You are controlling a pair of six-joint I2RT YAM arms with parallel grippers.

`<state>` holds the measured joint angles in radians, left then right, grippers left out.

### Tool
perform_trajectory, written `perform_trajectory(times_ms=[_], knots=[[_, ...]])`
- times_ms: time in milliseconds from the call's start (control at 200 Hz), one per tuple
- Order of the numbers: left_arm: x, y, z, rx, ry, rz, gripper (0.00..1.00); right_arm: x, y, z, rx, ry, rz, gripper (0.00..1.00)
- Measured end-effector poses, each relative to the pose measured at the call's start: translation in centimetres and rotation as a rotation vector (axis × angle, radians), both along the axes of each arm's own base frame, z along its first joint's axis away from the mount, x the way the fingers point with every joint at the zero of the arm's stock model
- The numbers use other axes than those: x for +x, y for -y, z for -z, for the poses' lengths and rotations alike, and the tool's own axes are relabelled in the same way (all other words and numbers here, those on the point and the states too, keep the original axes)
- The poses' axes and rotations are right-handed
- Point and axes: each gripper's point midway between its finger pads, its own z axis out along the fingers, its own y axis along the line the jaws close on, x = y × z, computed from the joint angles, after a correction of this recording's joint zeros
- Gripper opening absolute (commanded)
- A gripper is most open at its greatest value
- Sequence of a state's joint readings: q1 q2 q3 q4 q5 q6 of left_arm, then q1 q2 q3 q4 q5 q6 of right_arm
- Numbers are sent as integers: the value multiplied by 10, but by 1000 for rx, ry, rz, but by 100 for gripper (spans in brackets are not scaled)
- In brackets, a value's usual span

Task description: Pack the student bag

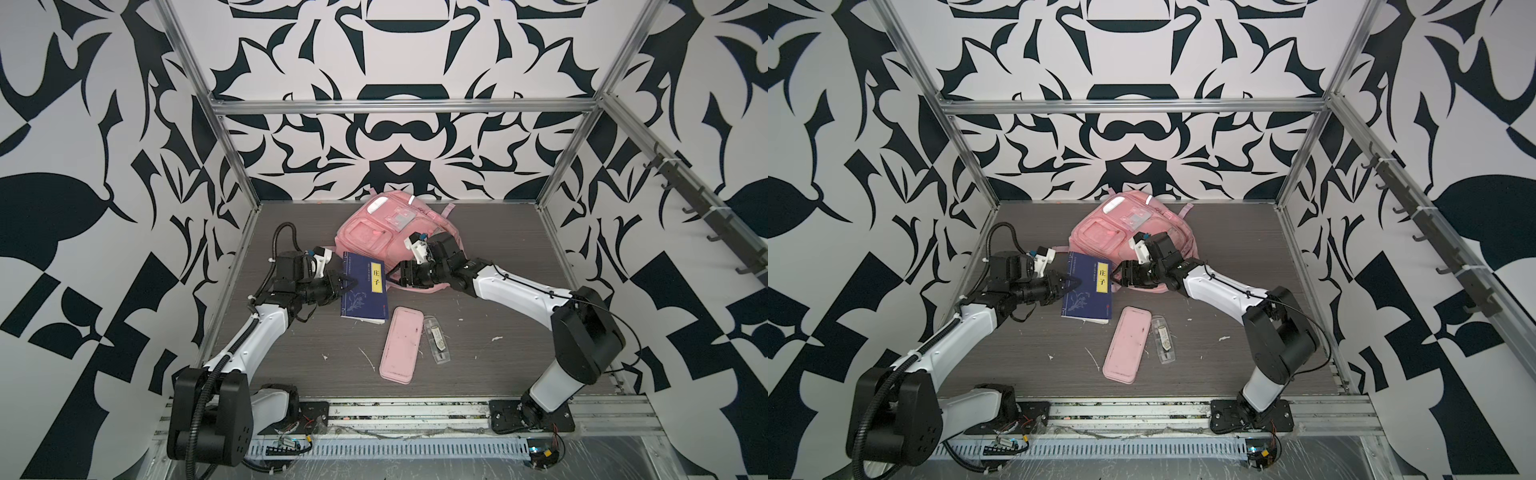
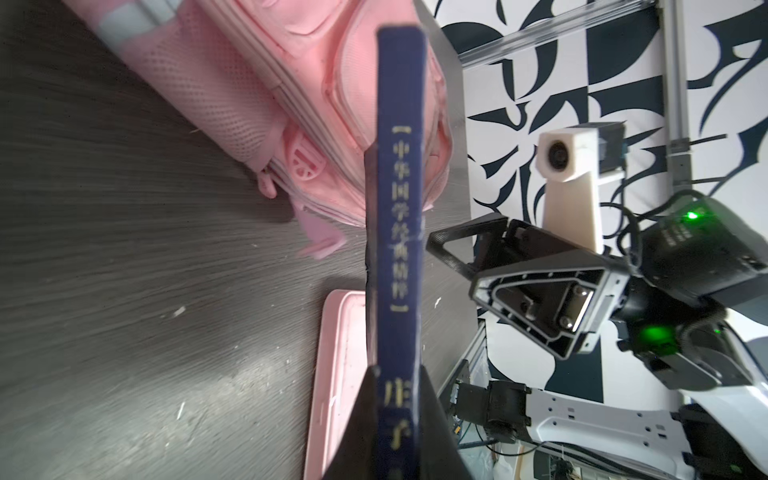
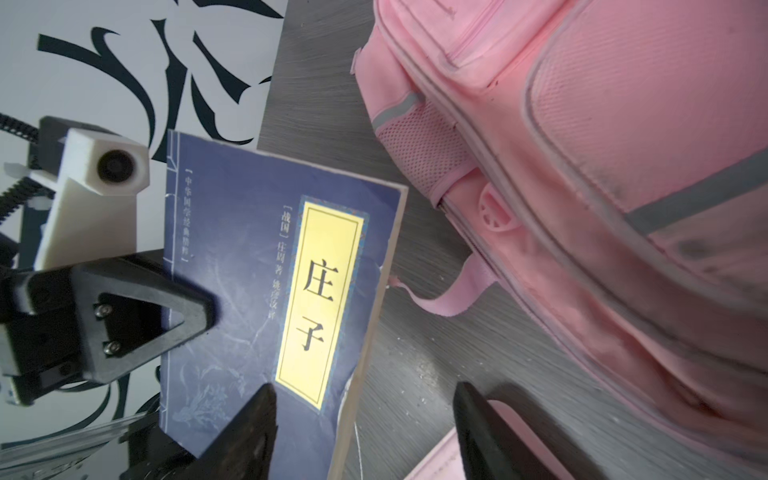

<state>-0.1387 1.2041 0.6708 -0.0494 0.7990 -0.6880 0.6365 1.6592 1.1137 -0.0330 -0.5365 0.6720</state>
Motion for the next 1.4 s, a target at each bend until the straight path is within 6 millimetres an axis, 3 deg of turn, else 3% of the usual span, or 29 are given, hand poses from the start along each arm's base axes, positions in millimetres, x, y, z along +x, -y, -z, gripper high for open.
perform_trajectory(times_ms=[255, 530, 730, 1200, 1400], knots=[[3, 9, -22, -90, 51, 47, 0, -1, -13, -18, 141, -12, -32, 72], [4, 14, -33, -134, 69, 72, 1, 0, -20, -3, 225, -85, -43, 73], [7, 15, -31, -144, 59, 74, 1, 2, -30, -10, 336, -111, -76, 71], [10, 13, -30, -109, 57, 67, 0, -5, -35, -28, 456, -135, -121, 44], [9, 10, -19, -72, 33, 53, 1, -10, -32, -33, 442, -124, -132, 39]])
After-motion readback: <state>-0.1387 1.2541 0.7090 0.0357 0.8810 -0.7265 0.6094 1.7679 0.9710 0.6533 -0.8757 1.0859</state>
